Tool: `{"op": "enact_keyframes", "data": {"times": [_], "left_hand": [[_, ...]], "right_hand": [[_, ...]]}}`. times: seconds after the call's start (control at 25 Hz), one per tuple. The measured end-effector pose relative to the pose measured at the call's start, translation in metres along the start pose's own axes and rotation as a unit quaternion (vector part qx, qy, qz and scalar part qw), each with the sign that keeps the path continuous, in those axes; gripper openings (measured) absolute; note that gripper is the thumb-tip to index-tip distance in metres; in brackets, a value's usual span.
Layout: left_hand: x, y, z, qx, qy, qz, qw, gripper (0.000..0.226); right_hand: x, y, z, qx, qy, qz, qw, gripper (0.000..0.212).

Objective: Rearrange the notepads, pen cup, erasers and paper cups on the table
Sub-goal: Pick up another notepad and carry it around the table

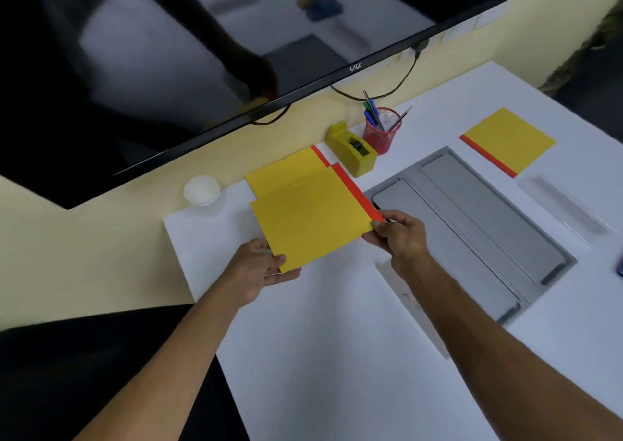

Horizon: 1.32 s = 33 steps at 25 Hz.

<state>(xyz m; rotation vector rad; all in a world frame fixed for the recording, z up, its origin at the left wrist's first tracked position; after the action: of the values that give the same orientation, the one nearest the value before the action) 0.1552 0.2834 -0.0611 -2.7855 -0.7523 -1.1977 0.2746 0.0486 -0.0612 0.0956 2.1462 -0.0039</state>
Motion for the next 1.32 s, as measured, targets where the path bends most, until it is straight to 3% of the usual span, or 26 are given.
{"op": "enact_keyframes", "data": {"times": [0.24, 0.36, 0.48, 0.68, 1.0, 1.12, 1.24, 1.32], "left_hand": [[-0.006, -0.014, 0.086, 0.117, 0.046, 0.044, 0.991, 0.028], [-0.01, -0.015, 0.103, 0.148, 0.07, 0.099, 0.982, 0.049], [-0.011, -0.012, 0.105, 0.144, 0.124, 0.275, 0.942, 0.063], [-0.006, -0.005, 0.117, 0.168, 0.194, 0.373, 0.892, 0.047], [-0.009, -0.005, 0.13, 0.215, 0.234, 0.379, 0.869, 0.041], [-0.008, -0.005, 0.13, 0.227, 0.231, 0.379, 0.867, 0.041], [-0.005, -0.008, 0.132, 0.236, 0.222, 0.363, 0.874, 0.044], [-0.002, -0.01, 0.134, 0.24, 0.219, 0.359, 0.875, 0.049]], "right_hand": [[0.017, 0.036, 0.082, 0.032, 0.035, -0.043, 0.998, 0.015], [0.024, 0.047, 0.099, 0.044, 0.03, -0.07, 0.996, 0.017], [0.026, 0.053, 0.111, 0.062, 0.028, -0.093, 0.993, 0.017], [0.018, 0.058, 0.119, 0.076, 0.011, -0.123, 0.99, 0.016], [0.011, 0.069, 0.124, 0.058, -0.011, -0.179, 0.982, 0.024], [0.011, 0.073, 0.125, 0.042, -0.021, -0.201, 0.979, 0.013], [0.01, 0.077, 0.123, 0.036, -0.029, -0.206, 0.977, 0.035], [0.009, 0.079, 0.121, 0.034, -0.039, -0.175, 0.983, 0.026]]}}
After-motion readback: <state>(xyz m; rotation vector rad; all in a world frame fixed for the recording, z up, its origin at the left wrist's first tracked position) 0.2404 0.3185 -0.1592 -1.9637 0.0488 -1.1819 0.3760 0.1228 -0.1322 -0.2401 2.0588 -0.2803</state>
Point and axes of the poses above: each hand's wrist, its own z-axis towards the middle knuckle, its own y-axis out of the palm, x = y × z, the point moved 2 cm from there along z, towards the middle knuckle, and after that the axes turned 1 degree about y, right-handed, at the moved point
